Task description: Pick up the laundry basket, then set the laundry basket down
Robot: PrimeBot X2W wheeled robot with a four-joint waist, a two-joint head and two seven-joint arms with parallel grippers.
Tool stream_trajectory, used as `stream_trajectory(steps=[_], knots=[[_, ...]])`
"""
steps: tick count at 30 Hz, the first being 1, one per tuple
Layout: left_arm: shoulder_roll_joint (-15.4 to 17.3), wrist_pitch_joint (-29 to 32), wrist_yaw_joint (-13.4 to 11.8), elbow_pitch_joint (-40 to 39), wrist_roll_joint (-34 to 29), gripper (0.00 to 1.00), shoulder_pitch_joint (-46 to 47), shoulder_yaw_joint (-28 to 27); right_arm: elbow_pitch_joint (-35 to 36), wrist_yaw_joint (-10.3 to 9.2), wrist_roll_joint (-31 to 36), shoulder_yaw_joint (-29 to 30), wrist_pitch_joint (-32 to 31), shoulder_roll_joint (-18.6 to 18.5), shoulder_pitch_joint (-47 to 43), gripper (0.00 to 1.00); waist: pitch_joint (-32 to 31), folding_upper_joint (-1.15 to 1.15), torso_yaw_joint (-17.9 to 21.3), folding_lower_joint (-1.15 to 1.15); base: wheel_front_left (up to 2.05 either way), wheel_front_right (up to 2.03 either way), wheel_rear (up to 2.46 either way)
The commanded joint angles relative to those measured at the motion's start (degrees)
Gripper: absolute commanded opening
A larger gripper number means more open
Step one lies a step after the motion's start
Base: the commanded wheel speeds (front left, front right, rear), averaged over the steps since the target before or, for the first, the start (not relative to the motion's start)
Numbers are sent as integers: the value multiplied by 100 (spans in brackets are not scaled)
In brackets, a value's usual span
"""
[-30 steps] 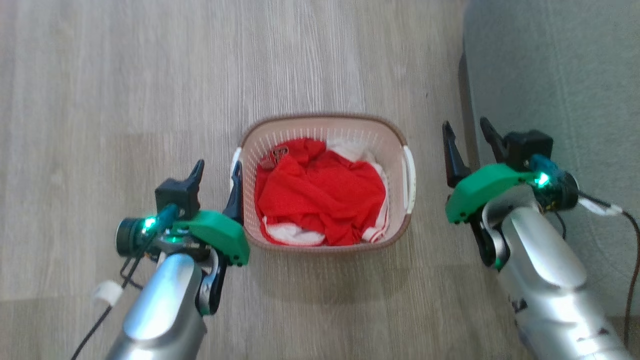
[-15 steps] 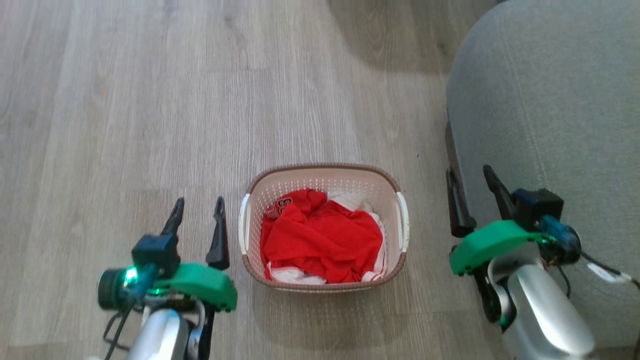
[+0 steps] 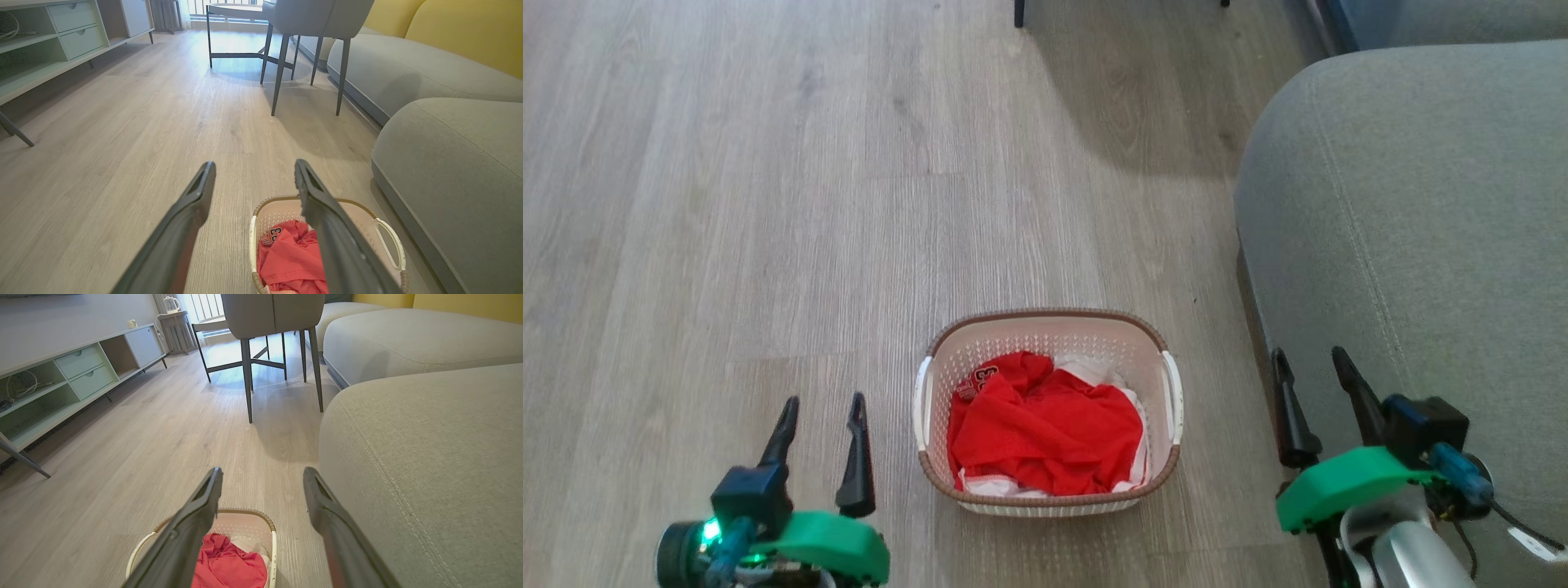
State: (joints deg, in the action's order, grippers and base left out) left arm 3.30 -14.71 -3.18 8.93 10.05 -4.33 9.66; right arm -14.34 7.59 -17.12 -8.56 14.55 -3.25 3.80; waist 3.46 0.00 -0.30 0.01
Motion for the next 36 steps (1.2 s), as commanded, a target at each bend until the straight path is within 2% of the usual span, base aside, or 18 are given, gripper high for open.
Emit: stream_trajectory(steps=[1,12,31,32,36], knots=[[-9,-29,22,-235,-49,100,94,-262,248,-10,38,-67,45,37,22,100,-55,0,15,-1,0,0,0],[-29,-29,9,-367,-60,100,-279,-416,458,-10,17,-4,45,37,-323,100,-313,0,39,-1,0,0,0],[-39,-29,92,-371,-216,100,-312,-503,460,-10,21,81,45,37,-374,100,-400,0,-1,-1,0,0,0],[-4,0,70,-172,-181,0,-507,-287,230,0,-1,168,0,67,-465,0,-400,0,-1,-1,0,0,0],[-7,3,70,214,-173,0,-566,-273,-137,0,-7,123,-11,87,-584,0,-401,0,-2,-1,0,0,0]])
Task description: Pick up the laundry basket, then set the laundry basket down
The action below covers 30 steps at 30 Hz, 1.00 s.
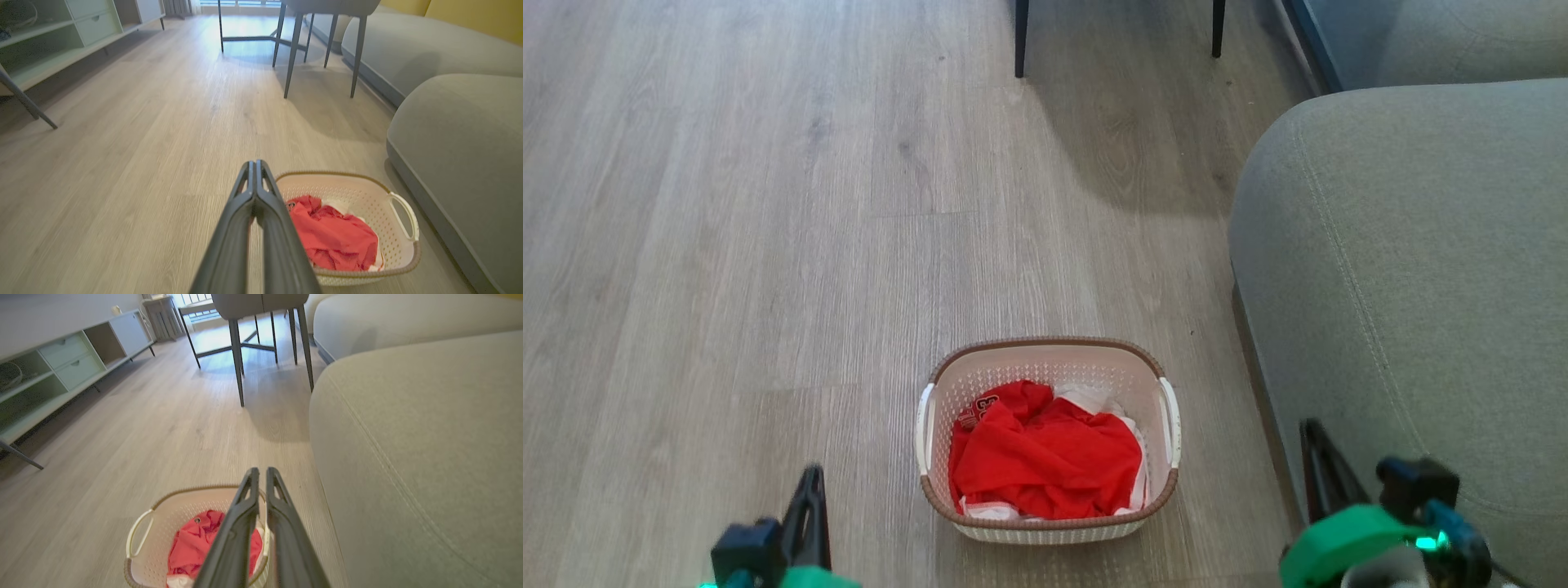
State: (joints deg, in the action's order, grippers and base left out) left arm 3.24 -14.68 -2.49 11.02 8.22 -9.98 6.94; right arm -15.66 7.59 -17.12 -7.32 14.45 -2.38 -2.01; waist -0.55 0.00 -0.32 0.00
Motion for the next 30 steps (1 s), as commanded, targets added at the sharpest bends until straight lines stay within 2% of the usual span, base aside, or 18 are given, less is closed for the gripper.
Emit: stream_trajectory(steps=[1,30], knots=[[0,12,8,-1,76,0,7,-5,3,0,-69,3,-11,-2,-2,0,1,0,0,0,0,0,0],[57,421,232,84,2030,0,374,-223,43,-2,-1851,197,-387,-101,180,0,17,0,7,0,0,0,0]])
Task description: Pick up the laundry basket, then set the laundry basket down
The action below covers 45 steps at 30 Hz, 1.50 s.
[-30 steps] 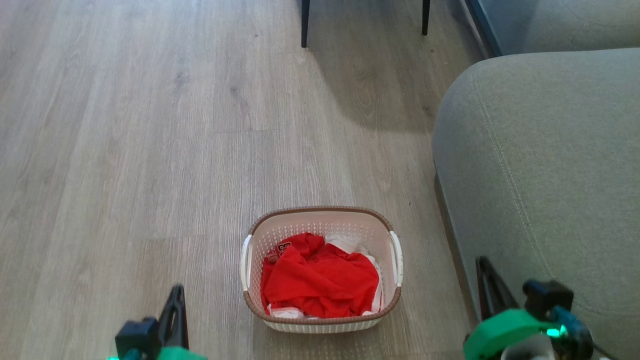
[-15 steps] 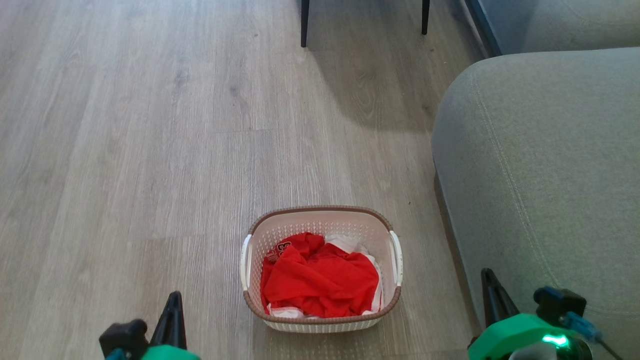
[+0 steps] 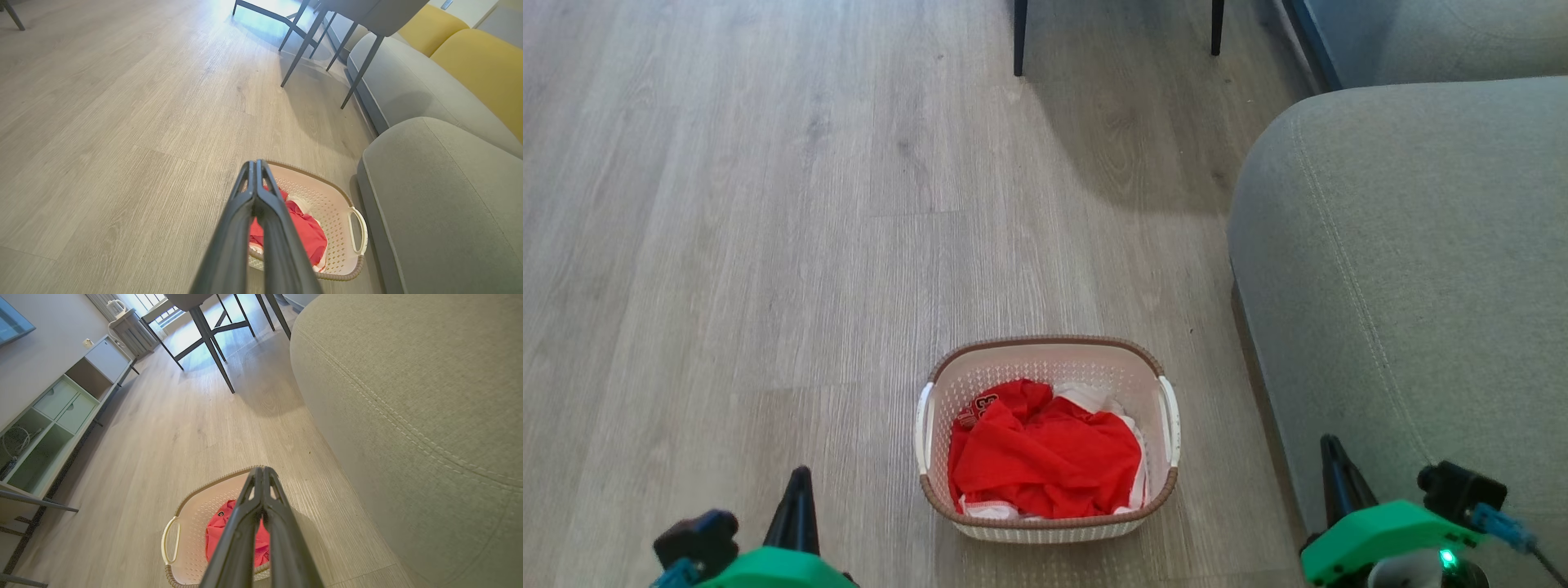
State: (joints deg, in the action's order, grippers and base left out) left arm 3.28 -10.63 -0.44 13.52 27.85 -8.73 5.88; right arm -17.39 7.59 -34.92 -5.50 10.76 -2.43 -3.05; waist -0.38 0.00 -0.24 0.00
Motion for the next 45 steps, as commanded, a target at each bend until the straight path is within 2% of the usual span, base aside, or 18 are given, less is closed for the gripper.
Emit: stream_trajectory(steps=[1,45], knots=[[54,31,35,-164,137,0,261,-126,217,-2,-133,23,-32,-98,290,0,1,0,0,0,0,0,0],[75,720,378,-75,3059,0,808,-541,279,-6,-2766,433,-699,-163,565,0,26,0,11,0,0,0,0]])
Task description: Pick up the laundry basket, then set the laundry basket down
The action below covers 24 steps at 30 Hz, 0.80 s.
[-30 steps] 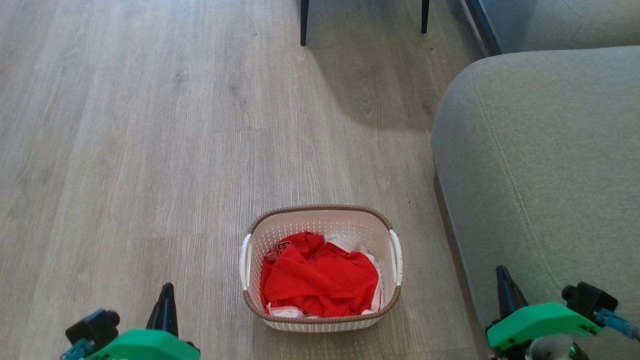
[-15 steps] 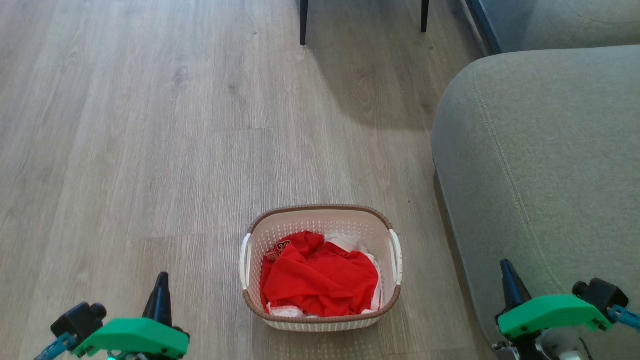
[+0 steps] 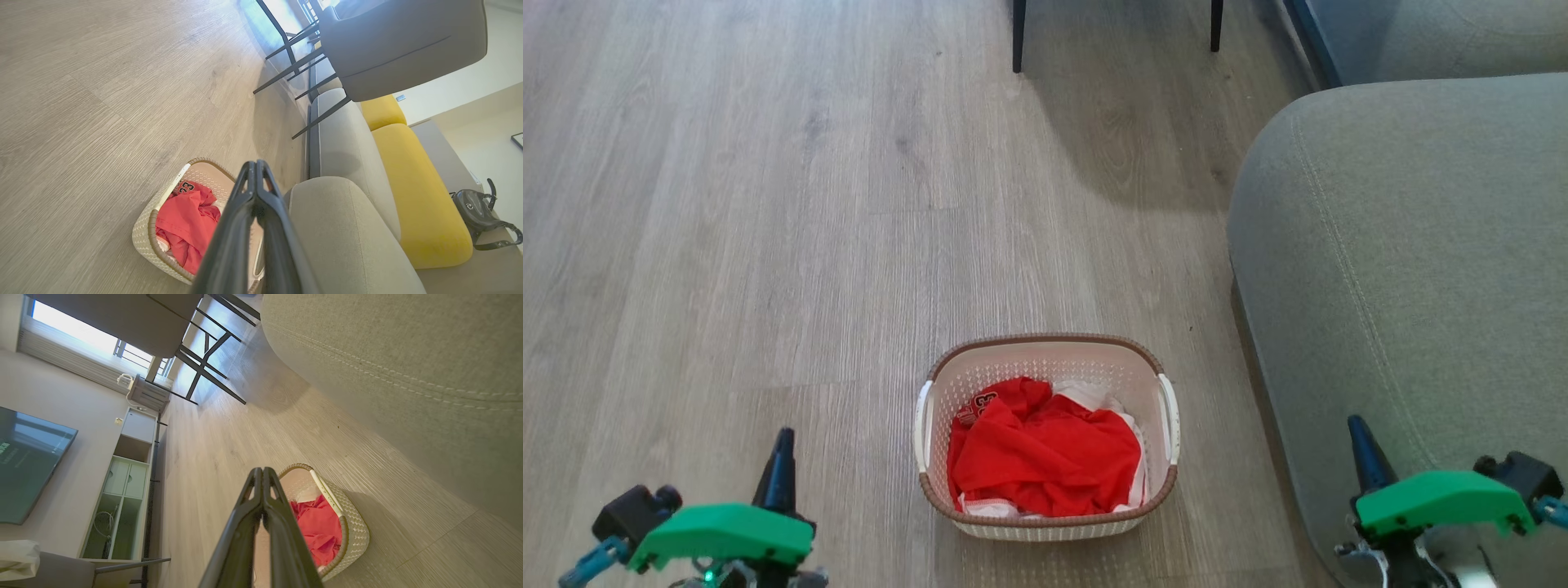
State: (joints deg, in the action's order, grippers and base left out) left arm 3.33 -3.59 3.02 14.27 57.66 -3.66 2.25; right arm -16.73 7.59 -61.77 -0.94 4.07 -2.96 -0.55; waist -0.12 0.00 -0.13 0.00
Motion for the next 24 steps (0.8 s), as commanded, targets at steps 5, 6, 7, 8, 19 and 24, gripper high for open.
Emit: stream_trajectory(steps=[5,6,7,8,19,24], knots=[[69,116,80,-136,481,0,379,-241,221,-6,-443,41,-129,-114,354,0,3,0,1,0,0,0,0],[69,133,88,-133,548,0,392,-252,222,-6,-503,52,-145,-115,361,0,4,0,2,0,0,0,0],[69,150,96,-131,615,0,404,-262,223,-6,-563,63,-162,-115,367,0,5,0,2,0,0,0,0],[68,167,104,-129,683,0,417,-273,225,-6,-623,74,-178,-116,374,0,5,0,2,0,0,0,0],[65,354,192,-103,1420,0,560,-393,239,-7,-1283,196,-363,-120,446,0,12,0,5,0,0,0,0],[63,439,232,-91,1755,0,624,-448,246,-8,-1583,253,-448,-121,479,0,14,0,6,0,0,0,0]])
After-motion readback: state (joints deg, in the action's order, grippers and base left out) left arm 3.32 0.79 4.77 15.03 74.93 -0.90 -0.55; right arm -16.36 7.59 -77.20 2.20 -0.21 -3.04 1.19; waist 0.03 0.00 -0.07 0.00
